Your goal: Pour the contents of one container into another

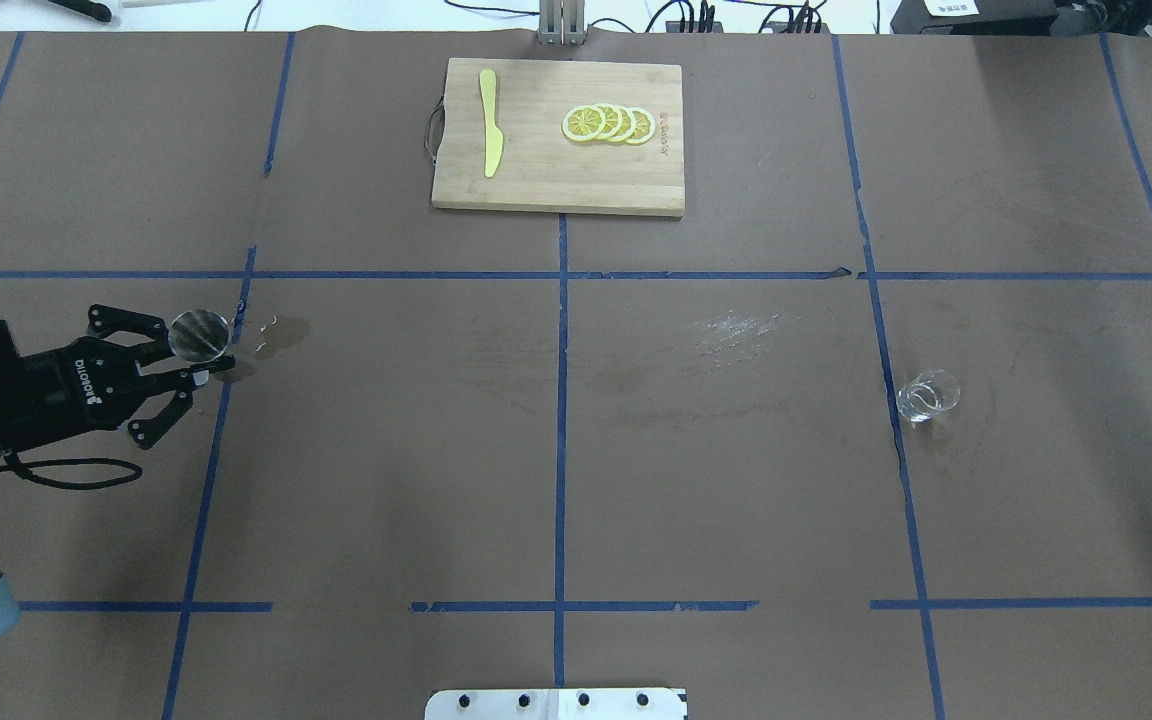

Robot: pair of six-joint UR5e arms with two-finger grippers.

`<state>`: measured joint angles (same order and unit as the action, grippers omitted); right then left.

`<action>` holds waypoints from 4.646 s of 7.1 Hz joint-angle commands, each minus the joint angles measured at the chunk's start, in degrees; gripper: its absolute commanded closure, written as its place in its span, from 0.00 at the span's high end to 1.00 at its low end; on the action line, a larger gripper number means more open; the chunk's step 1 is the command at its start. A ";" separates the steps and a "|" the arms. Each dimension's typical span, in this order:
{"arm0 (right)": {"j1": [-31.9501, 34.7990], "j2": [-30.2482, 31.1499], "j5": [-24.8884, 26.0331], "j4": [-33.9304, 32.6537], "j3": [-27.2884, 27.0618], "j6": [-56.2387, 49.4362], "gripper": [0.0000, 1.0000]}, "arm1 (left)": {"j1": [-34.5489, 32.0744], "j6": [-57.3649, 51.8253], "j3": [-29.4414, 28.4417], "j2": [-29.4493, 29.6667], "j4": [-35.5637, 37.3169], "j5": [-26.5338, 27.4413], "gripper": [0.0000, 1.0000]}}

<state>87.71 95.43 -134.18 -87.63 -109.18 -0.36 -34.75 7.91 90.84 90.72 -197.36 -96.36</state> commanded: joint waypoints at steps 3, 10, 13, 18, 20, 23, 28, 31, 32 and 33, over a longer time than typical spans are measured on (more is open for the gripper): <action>0.00 -0.16 -0.03 -0.09 0.02 0.10 1.00 | -0.41 15.89 -0.23 16.20 13.54 -11.72 0.00; -0.09 -0.77 -0.03 0.00 -0.25 3.60 1.00 | 5.73 -1.22 -10.85 32.84 22.99 -6.15 0.00; -3.40 -3.14 0.23 0.18 -5.75 19.64 1.00 | 5.92 1.13 -11.30 33.65 22.55 -5.85 0.00; -28.77 -4.99 22.58 14.59 -11.74 54.73 1.00 | 6.71 8.79 -10.77 33.12 21.49 -5.94 0.00; -43.34 -4.73 43.46 14.85 -13.43 69.03 1.00 | 6.80 8.97 -10.69 32.94 21.49 -5.77 0.00; -57.19 -3.16 64.19 19.68 -13.17 81.75 1.00 | 6.80 9.06 -10.69 32.85 21.50 -5.68 0.00; -72.84 -0.07 94.24 23.20 -3.61 86.14 1.00 | 6.89 9.06 -10.33 32.77 21.50 -5.59 0.00; -76.10 0.54 101.38 25.22 2.46 90.69 1.00 | 6.98 9.06 -10.33 32.51 21.41 -5.50 0.00; -76.81 0.63 102.79 25.22 3.09 92.02 1.00 | 6.98 9.06 -10.33 32.50 21.41 -5.50 0.00; -77.51 0.72 104.20 25.22 4.22 93.34 1.00 | 7.07 9.06 -10.33 32.42 21.41 -5.50 0.00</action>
<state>11.11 96.00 -31.79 -62.44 -106.28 91.28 -27.74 16.96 80.51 123.22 -175.96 -101.88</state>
